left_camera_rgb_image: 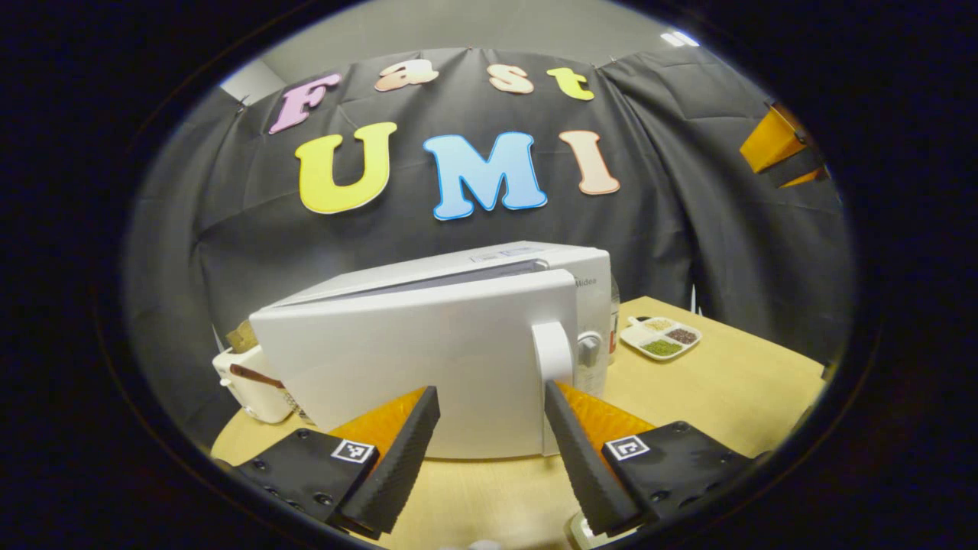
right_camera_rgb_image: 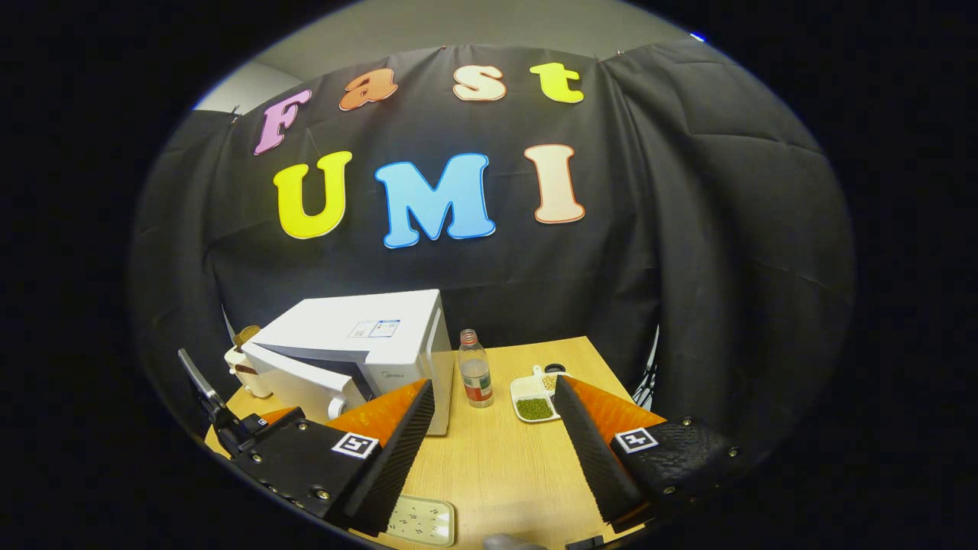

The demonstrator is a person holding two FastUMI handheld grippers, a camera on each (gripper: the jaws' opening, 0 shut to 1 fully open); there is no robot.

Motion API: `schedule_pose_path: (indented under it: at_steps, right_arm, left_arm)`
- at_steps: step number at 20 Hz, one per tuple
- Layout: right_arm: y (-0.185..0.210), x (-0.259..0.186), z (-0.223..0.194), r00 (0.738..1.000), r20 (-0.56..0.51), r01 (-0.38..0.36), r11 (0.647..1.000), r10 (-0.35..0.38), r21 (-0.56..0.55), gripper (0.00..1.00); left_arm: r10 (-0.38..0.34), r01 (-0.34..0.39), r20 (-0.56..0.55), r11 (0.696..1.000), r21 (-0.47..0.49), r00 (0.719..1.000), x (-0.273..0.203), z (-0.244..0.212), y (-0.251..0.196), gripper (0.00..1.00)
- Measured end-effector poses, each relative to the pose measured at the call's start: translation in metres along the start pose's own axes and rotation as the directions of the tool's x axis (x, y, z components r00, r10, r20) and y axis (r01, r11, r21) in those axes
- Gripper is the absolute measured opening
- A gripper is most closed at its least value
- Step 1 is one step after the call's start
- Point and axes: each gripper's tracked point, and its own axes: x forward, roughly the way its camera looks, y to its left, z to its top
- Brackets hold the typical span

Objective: Open the microwave oven with the left hand, put the food in, and close the microwave oven.

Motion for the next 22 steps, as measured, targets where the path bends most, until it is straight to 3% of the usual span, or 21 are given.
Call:
schedule_pose_path:
  at_steps: [7, 8, 22]
  right_arm:
    - [0.005, 0.007, 0.010, 1.000, 0.001, -0.012, 1.000, 0.012, -0.010, 0.97]
    - [0.004, 0.008, 0.011, 1.000, 0.001, -0.011, 1.000, 0.011, -0.017, 0.97]
    - [0.004, 0.018, 0.004, 1.000, -0.018, -0.023, 0.999, 0.022, -0.031, 0.97]
  left_arm:
    - [0.048, -0.048, 0.001, 0.998, -0.043, 0.999, 0.040, 0.008, -0.001, 0.94]
    - [0.050, -0.050, -0.003, 0.997, -0.056, 0.999, 0.043, 0.007, -0.001, 0.97]
    - [0.085, -0.085, -0.003, 0.990, -0.112, 0.996, 0.045, 0.003, -0.008, 0.98]
